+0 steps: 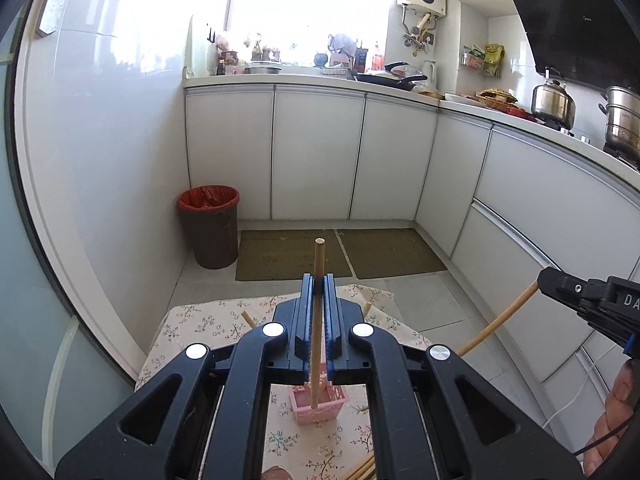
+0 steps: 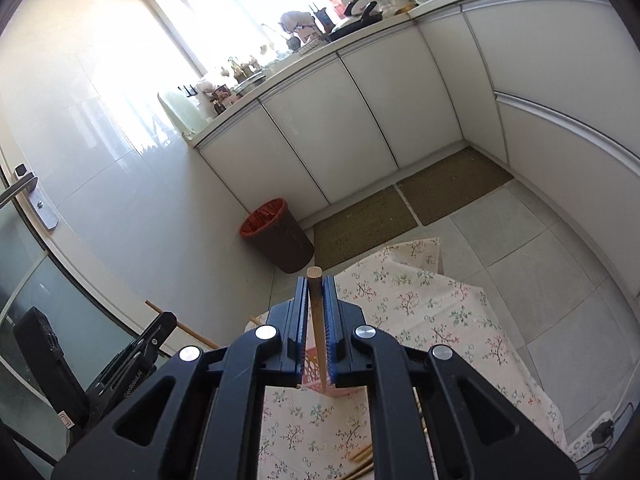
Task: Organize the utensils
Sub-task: 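Lift the chopstick with the right gripper and drop it into the pink basket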
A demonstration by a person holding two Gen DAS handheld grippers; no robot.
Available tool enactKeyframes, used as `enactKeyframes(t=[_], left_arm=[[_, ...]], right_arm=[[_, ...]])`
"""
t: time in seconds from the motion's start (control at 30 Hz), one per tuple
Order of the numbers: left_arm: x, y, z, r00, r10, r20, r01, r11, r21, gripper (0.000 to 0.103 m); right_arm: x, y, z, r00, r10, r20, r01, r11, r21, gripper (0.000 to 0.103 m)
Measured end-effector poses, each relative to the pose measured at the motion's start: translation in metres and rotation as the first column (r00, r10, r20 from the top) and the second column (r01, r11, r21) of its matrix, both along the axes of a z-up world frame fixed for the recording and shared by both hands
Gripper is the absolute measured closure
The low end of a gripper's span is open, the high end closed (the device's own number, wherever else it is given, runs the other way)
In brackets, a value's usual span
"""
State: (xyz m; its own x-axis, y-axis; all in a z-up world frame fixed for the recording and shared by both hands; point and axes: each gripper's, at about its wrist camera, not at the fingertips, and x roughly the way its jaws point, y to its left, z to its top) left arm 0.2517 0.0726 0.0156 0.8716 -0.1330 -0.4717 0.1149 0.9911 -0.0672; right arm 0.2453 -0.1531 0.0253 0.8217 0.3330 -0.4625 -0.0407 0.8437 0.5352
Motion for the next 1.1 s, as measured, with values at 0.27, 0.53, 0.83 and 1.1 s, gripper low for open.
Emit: enactKeyframes(t=[0.27, 0.53, 0.83, 1.1], left_arm=[[0.038, 0.000, -0.038, 0.997, 0.004, -0.075, -0.004, 1.000, -0.002, 0.097], [0.020, 0.016, -0.025, 0.999, 0.041, -0.012, -0.041, 0.998, -0.053, 0.038], [-0.006, 0.055, -0.002, 0.985, 0.164, 0.047, -0.155, 0.974, -0.165, 0.029], [0.003, 0.058, -0.015, 0.984, 0.177, -0.003, -0.175, 0.974, -0.147, 0.025]], right_arm=[[0.033, 0.013, -0.014, 1.000, 0.011, -0.015, -0.011, 1.000, -0.024, 0.095], [0.049, 0.034, -0.028, 0.999, 0.032, -0.023, -0.033, 0.998, -0.045, 0.095], [0.056, 0.060, -0.034, 0.998, 0.054, -0.029, -0.056, 0.994, -0.096, 0.095], [0.072, 0.094, -0.058, 0.993, 0.101, -0.059, -0.111, 0.978, -0.177, 0.091]])
